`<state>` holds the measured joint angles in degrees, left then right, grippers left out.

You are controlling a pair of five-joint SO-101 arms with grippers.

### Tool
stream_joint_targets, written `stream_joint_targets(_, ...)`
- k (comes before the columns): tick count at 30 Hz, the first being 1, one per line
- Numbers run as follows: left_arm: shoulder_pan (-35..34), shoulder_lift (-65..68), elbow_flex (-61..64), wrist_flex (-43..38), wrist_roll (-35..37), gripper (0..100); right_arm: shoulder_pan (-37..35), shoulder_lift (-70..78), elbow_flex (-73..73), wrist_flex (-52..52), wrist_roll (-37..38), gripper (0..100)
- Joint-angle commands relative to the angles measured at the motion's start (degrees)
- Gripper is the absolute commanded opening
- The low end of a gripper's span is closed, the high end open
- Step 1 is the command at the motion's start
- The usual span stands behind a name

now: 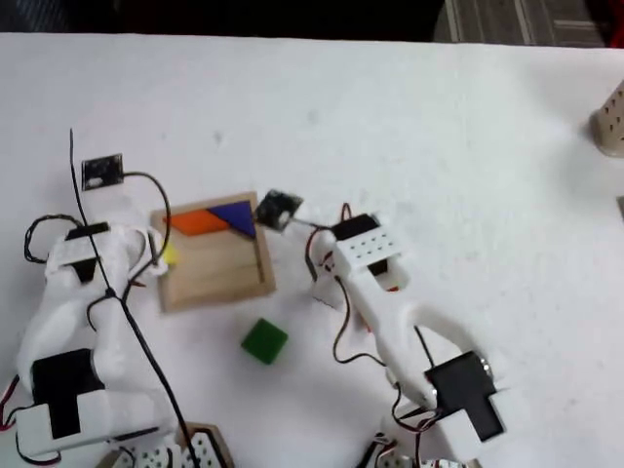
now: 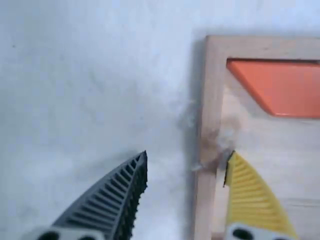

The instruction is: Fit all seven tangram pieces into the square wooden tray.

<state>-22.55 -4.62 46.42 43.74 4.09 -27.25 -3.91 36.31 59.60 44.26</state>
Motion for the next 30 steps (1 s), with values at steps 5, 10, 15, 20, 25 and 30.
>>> stream_joint_targets(5,-0.3,0.0,-2.3,0.4,0.3,27,1.2,-2.9,4.7,-1.0,29.1,15.2)
stream_joint_targets(10,-0.3,0.0,-2.3,0.4,0.3,27,3.7,-2.8,5.5,-3.1,35.3,15.2)
stream_joint_targets(15,-0.2,0.0,-2.4,0.4,0.3,27,2.8,0.3,7.7,-9.1,35.7,15.2)
stream_joint_targets(20,-0.2,0.0,-2.4,0.4,0.3,27,2.3,0.7,7.6,-9.4,35.5,15.2)
stream_joint_targets(25,-0.3,0.0,-2.4,0.4,0.3,27,1.5,0.7,7.6,-9.5,35.5,15.2)
stream_joint_targets(30,-0.4,0.0,-2.5,0.4,0.3,27,0.5,0.7,7.0,-9.5,35.4,14.9)
